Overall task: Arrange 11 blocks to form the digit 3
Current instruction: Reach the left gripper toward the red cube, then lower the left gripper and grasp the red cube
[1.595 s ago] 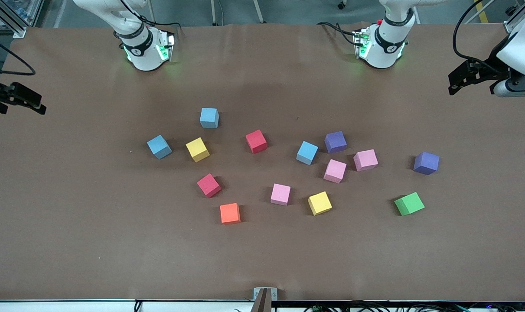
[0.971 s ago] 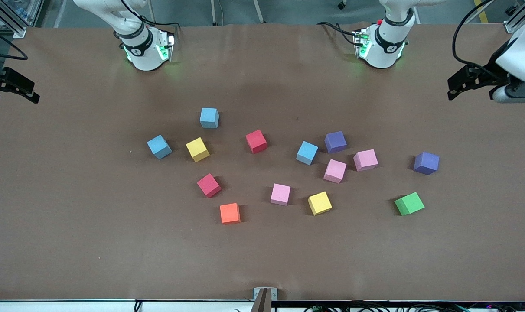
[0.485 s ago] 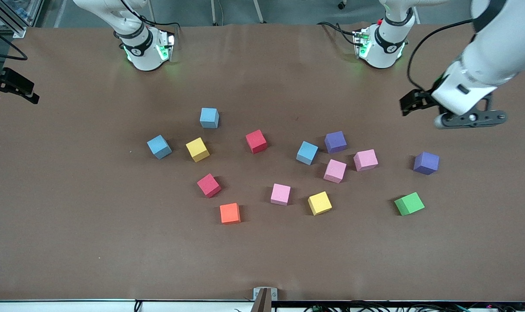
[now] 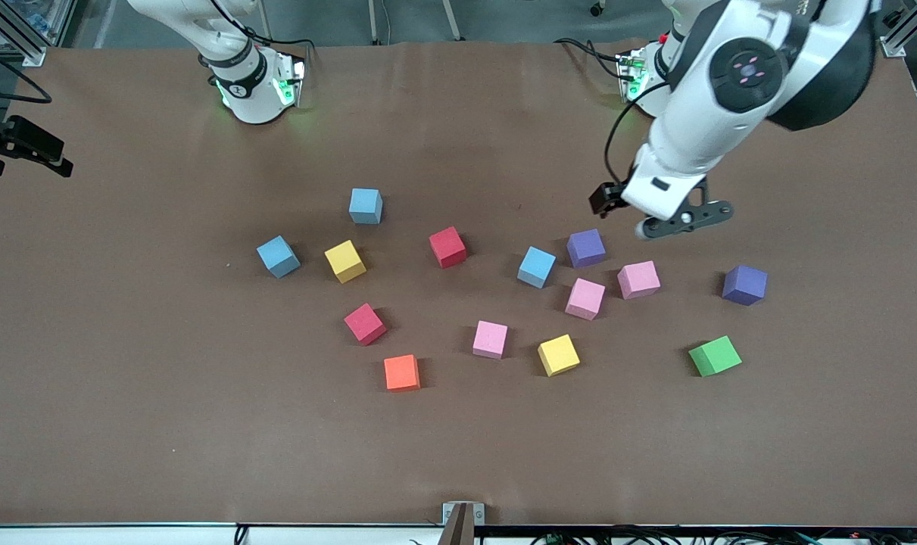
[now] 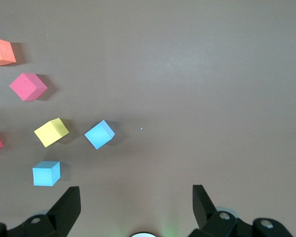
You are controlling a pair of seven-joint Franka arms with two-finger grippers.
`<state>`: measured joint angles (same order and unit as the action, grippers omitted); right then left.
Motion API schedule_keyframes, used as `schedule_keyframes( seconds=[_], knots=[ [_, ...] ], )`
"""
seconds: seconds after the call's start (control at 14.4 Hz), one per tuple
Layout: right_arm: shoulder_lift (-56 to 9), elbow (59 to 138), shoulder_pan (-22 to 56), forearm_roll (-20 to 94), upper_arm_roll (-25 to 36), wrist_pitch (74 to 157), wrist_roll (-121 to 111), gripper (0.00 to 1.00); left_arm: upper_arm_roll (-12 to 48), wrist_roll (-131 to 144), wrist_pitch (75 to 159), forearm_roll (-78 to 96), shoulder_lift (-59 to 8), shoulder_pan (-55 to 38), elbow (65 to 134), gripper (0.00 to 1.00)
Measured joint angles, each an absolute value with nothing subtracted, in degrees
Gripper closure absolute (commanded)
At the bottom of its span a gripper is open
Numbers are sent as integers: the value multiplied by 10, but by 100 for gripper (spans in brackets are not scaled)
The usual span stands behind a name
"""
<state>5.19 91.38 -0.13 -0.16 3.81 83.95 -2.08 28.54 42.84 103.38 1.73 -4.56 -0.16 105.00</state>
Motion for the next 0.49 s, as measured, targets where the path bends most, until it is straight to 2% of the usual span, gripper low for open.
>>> schedule_keyframes(
  seconds=[0.49],
  knots=[
    [52, 914, -1, 8, 37, 839, -21, 0, 298, 533, 1126, 17, -132, -34, 1053, 0]
  ],
)
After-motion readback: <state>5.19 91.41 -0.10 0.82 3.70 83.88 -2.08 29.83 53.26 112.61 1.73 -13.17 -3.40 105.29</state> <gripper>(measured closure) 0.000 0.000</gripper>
